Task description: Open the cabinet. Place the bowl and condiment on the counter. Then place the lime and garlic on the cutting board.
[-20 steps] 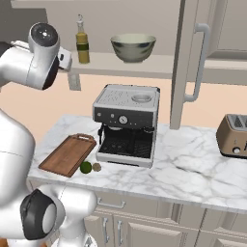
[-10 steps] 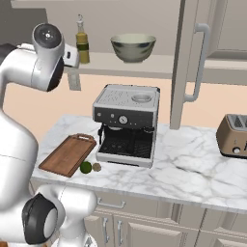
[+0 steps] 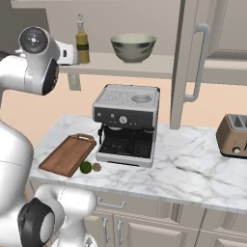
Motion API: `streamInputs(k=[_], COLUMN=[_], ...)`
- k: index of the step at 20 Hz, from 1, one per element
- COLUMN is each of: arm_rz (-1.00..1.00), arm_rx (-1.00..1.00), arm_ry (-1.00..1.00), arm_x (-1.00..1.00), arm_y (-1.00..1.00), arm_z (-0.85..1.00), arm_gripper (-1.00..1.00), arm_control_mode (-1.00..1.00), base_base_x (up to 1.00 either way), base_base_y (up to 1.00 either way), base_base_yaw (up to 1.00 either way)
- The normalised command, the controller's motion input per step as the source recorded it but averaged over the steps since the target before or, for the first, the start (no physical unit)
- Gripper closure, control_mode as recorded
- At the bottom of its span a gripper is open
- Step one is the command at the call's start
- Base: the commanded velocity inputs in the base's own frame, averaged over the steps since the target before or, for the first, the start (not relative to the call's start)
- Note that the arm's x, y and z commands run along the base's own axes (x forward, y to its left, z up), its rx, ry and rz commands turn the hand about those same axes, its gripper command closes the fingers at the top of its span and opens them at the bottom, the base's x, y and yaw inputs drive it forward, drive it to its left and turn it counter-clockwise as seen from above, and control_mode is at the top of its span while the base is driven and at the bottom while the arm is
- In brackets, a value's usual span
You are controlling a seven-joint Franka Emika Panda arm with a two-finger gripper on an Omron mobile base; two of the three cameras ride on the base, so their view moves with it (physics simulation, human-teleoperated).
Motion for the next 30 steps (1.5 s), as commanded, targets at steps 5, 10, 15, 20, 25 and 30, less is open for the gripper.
streamInputs(k=[5, 10, 15, 20, 25, 30], arm_rz=[-0.05, -0.03, -0.04, 0.0, 0.0, 0.0], arm_rx=[-0.04, -0.03, -0.01, 0.0, 0.0, 0.0], arm_ry=[-0.08, -0.08, -0.08, -0.06, -0.07, -0.08], arm_x=[0.0, 0.02, 0.03, 0.01, 0.0, 0.0], arm_y=[-0.11, -0.12, -0.04, 0.0, 0.0, 0.0], arm_z=[0.09, 0.01, 0.02, 0.08, 0.06, 0.06], arm_gripper=[-1.0, -1.0, -1.0, -1.0, -1.0, -1.0], arm_control_mode=[-1.0, -1.0, -1.0, -1.0, -1.0, -1.0], base_base_x=[0.0, 0.0, 0.0, 0.0, 0.0, 0.0], base_base_y=[0.0, 0.0, 0.0, 0.0, 0.0, 0.0], base_base_yaw=[0.0, 0.0, 0.0, 0.0, 0.0, 0.0])
